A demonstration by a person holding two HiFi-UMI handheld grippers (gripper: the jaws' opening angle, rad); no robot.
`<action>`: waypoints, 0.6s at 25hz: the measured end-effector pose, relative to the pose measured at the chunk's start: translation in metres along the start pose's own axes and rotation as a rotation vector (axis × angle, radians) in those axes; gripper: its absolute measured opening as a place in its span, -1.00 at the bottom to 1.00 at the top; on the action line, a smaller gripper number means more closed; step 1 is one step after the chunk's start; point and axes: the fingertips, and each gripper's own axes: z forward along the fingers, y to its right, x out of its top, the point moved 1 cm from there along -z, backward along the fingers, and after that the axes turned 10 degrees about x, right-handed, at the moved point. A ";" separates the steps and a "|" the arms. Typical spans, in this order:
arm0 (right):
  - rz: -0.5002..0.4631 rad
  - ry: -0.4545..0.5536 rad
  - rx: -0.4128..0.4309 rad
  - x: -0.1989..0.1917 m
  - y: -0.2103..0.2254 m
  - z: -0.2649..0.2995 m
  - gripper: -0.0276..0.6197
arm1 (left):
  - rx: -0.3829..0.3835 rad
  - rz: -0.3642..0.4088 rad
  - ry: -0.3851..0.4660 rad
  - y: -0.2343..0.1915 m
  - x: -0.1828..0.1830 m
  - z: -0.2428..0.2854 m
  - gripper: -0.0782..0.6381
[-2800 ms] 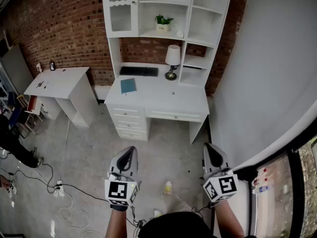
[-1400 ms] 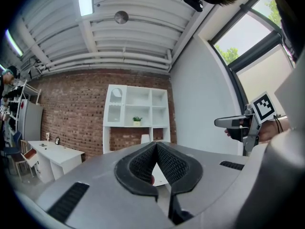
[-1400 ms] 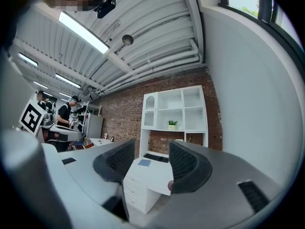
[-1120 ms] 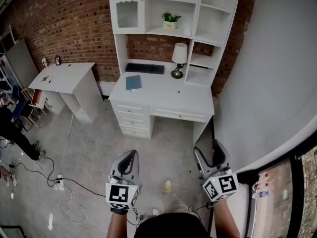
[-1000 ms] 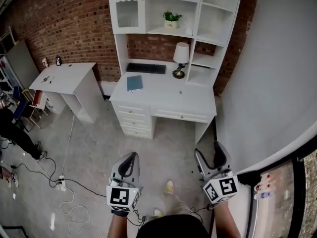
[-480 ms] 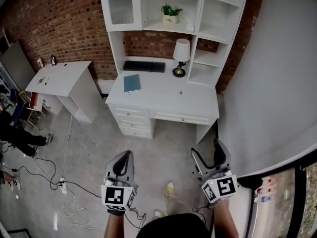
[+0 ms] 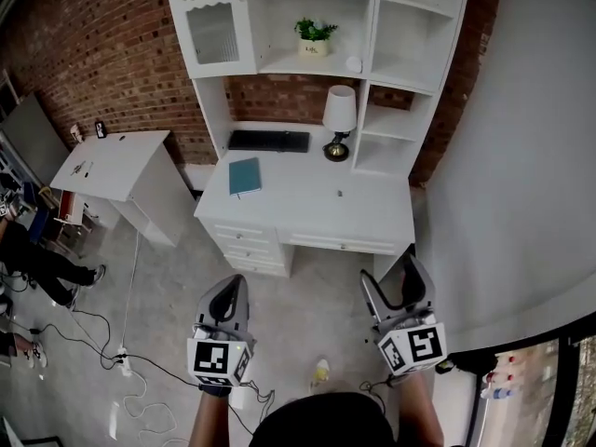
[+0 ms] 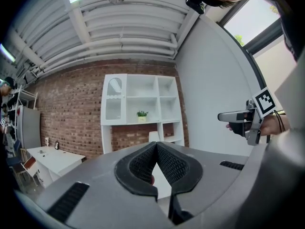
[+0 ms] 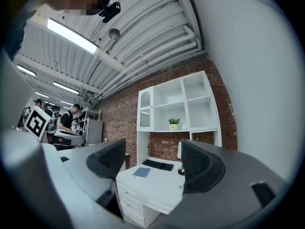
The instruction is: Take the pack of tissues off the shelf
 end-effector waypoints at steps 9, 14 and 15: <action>0.000 0.030 -0.025 0.000 0.068 0.024 0.08 | -0.001 -0.008 0.019 0.020 0.011 0.069 -0.73; 0.013 0.053 -0.041 -0.003 0.091 0.026 0.08 | -0.014 0.010 0.028 0.035 0.015 0.090 -0.73; 0.016 0.057 -0.040 -0.004 0.094 0.028 0.07 | -0.013 0.013 0.030 0.037 0.016 0.092 -0.73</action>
